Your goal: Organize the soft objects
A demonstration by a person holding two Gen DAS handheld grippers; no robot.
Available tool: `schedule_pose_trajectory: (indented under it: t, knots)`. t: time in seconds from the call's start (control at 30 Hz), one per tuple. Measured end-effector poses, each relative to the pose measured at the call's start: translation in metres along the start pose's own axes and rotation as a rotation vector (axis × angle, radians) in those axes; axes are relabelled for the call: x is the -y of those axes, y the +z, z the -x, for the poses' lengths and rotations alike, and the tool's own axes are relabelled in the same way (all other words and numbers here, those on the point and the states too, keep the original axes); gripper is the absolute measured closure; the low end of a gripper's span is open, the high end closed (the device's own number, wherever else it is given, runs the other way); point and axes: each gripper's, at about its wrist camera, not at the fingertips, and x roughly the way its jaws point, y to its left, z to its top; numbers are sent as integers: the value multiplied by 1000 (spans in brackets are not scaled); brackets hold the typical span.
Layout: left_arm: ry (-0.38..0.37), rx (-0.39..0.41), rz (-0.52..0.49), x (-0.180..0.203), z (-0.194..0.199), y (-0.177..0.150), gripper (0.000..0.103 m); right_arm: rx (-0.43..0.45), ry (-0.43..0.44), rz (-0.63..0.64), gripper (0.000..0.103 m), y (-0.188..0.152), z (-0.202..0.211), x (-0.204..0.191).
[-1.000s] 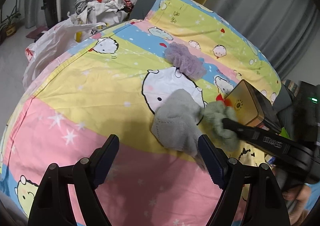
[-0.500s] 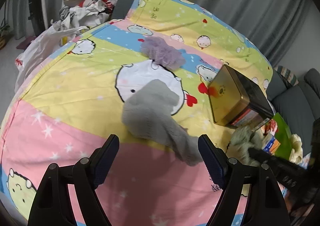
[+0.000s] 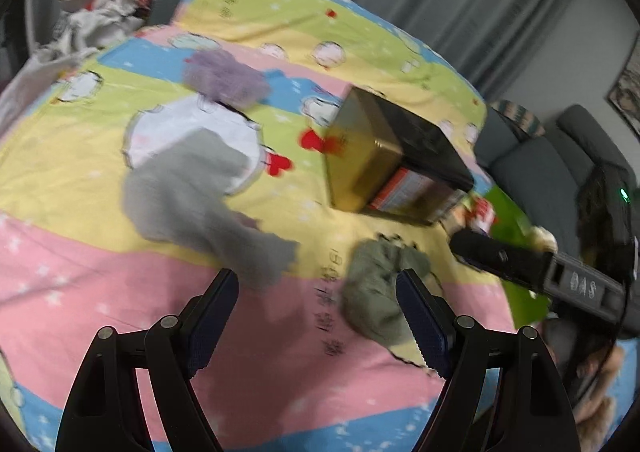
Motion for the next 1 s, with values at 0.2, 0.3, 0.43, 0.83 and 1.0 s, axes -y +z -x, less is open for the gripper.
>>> schedule_pose_trajectory:
  t: [0.2,0.3,0.43,0.83,1.0]
  knots:
    - [-21,-56,-71,27,-23,-13,30,-68,64,-35,19,-8,-26,11]
    - [-24,-98,-79,33,-39,-19,34,-117,95,-56,20,-13,-44,13]
    - [-31,-138,-79,36,-56,-24,47,-159,128,-48,25,-18,-59,11]
    - [-52,-112,-147,54,-72,-24,75,-109,71,-22,78,-19,-55,24]
    - [-64,-81,-182,69,-66,-18,76,-64,129,-34,89,-15,-37,26]
